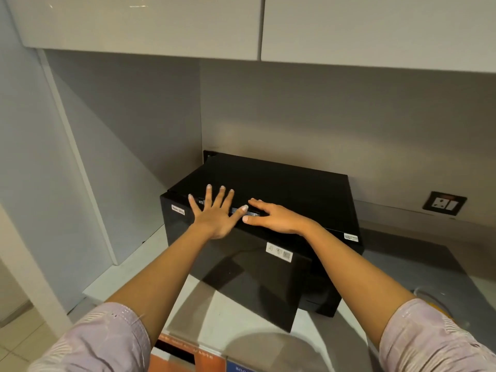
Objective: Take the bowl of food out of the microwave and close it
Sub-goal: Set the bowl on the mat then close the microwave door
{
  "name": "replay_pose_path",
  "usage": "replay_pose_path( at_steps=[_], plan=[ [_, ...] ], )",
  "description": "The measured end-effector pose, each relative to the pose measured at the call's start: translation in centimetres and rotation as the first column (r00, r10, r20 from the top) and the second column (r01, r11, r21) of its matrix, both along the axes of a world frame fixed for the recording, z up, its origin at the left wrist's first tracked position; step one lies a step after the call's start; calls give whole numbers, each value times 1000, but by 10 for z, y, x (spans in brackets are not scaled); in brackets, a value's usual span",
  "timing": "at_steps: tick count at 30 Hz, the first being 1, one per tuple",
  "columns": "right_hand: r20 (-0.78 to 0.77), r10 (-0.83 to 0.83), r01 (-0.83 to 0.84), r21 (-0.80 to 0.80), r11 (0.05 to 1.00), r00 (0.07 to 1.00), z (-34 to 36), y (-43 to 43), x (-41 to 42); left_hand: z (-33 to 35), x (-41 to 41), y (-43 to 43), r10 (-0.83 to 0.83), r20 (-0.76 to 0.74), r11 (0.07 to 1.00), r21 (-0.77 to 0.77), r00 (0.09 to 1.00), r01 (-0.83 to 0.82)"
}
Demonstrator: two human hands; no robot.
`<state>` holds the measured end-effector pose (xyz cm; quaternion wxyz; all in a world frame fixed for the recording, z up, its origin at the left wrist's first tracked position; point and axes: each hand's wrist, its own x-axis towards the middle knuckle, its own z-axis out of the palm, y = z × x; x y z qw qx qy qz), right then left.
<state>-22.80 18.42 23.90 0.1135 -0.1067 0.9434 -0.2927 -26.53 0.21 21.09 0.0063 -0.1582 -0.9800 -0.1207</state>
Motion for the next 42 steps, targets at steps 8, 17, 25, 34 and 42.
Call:
replay_pose_path(
  at_steps=[8, 17, 25, 34, 42],
  plan=[
    [-121, 66, -36, 236, 971, 990, -7, 16, 5, -3, -16, -3, -348, -98, 937, -21, 932, 348],
    [-231, 29, 41, 293, 955, 972, -13, 17, 2, -16, -26, -8, -398, -239, 917, -90, 886, 388],
    [-228, 2, 59, 261, 964, 974, -12, 15, 4, -16, -21, -3, -349, -287, 934, -32, 892, 356],
    [-228, -56, 115, 255, 960, 972, -15, 7, 13, -21, -19, -2, -356, -297, 933, -58, 886, 356],
    [-368, -137, 214, 175, 961, 920, -4, 7, 47, -14, 11, 6, -386, -457, 889, 48, 801, 456]
  ],
)
